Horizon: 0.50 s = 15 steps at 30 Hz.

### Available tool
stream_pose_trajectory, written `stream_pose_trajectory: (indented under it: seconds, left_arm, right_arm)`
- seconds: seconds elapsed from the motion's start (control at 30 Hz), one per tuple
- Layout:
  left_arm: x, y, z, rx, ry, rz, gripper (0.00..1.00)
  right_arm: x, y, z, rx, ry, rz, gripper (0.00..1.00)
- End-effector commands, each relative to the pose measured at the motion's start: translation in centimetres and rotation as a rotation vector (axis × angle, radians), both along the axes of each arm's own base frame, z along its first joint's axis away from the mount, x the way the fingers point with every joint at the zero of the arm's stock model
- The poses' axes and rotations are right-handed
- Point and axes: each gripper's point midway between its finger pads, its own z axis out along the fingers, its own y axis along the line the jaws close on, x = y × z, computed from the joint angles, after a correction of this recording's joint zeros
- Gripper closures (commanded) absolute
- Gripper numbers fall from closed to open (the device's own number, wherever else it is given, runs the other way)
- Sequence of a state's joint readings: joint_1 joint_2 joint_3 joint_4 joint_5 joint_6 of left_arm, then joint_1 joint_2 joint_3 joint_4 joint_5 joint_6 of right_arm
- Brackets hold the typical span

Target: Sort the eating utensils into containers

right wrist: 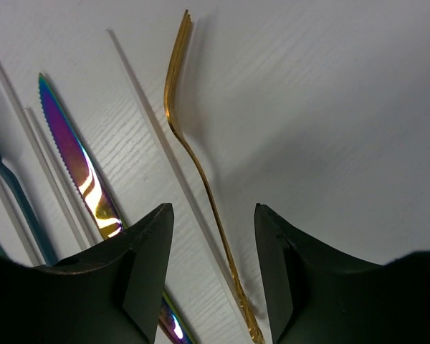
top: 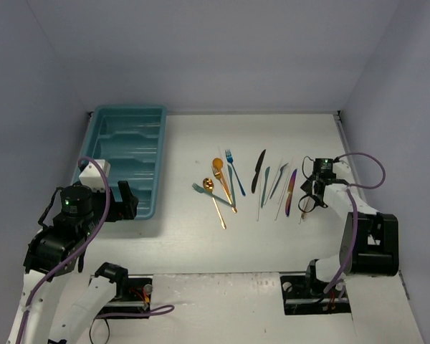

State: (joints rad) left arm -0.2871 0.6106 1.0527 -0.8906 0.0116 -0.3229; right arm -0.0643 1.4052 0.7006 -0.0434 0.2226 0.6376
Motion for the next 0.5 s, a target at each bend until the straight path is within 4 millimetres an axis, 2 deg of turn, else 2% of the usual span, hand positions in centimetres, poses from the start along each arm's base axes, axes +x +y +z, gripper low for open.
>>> stream_pose_trajectory:
  seconds: [0.0,0.47]
  left_arm:
    - [0.5,-0.4,2.0,-0.018,-0.055,-0.012,0.16]
    - [0.8,-0.7,1.5,-0.029,-0.032,-0.018,0.16]
  right_arm:
    - [1.0,-0.7,-0.5,0.017,-0.036,0.003,0.55]
    - [0.9,-1.2,-3.5,0.033,0.016,0.004,0.79]
